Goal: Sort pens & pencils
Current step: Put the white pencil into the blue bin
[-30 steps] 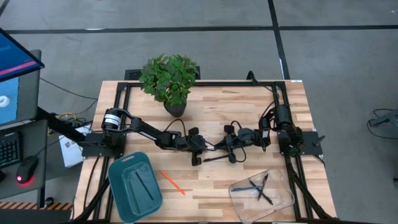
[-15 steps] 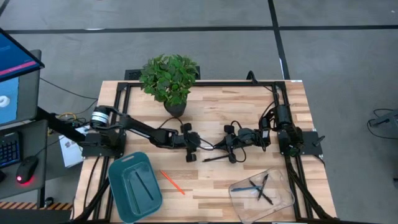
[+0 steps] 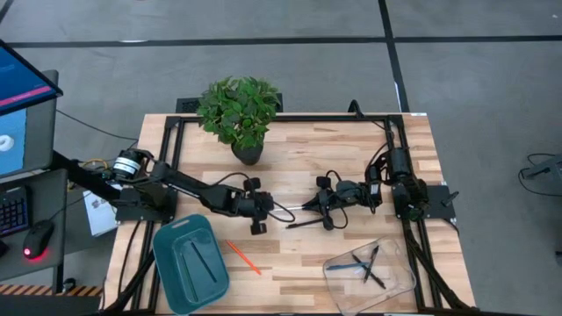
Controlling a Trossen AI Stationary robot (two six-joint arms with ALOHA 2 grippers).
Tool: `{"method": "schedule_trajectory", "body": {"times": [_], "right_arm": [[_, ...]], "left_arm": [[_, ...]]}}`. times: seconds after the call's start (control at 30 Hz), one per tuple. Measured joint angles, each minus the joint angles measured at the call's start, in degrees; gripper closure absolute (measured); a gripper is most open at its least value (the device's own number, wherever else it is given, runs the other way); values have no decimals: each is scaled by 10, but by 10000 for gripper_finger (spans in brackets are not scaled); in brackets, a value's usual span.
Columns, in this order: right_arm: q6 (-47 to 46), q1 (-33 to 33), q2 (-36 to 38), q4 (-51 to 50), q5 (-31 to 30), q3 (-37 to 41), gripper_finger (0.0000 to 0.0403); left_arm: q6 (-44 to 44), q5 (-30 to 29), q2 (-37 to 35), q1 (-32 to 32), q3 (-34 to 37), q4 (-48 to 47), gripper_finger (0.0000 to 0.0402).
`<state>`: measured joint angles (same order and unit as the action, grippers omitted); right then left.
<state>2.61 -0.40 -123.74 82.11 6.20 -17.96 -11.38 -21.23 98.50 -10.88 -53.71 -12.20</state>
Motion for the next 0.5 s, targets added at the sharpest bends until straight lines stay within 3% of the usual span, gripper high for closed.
{"method": "schedule_trajectory", "body": {"times": [0.5], "right_arm": [[-1,0,2,0,-1,0,366]], "left_arm": [[-49,-16,0,-1,0,-64,285]]}}
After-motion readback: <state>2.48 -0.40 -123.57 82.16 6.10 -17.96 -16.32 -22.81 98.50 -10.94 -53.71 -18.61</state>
